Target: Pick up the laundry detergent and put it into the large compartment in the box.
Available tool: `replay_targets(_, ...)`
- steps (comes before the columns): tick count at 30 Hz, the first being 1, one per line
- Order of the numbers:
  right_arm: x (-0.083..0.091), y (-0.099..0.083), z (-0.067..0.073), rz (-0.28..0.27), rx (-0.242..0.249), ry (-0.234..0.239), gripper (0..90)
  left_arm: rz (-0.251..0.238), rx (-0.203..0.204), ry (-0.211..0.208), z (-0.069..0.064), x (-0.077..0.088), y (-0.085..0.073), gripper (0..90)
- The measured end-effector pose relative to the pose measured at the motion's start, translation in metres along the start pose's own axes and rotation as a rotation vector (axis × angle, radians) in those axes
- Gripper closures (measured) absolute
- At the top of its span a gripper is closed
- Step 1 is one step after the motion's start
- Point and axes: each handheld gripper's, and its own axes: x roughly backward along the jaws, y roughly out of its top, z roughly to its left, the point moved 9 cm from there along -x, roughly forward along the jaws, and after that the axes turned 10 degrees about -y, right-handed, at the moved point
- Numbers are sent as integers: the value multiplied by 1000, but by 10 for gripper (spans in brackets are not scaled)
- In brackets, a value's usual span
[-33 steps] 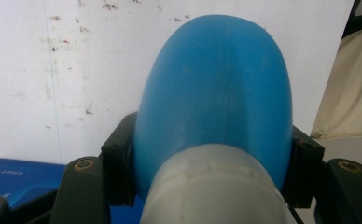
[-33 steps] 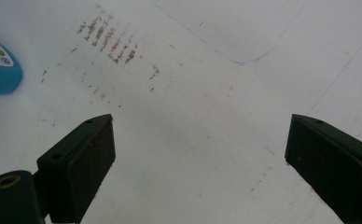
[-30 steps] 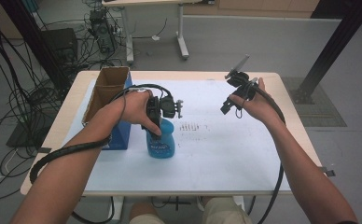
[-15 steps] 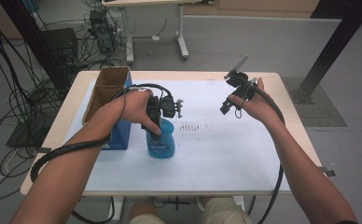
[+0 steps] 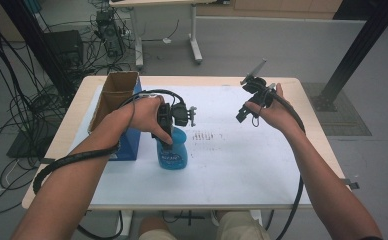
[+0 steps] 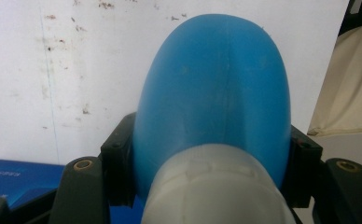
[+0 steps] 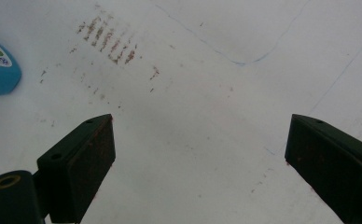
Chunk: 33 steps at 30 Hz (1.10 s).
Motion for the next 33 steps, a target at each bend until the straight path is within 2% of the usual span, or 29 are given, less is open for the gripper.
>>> replay_targets(33,2,2,4,-6,8,-2,86,23,4,-10,2,0,4,371)
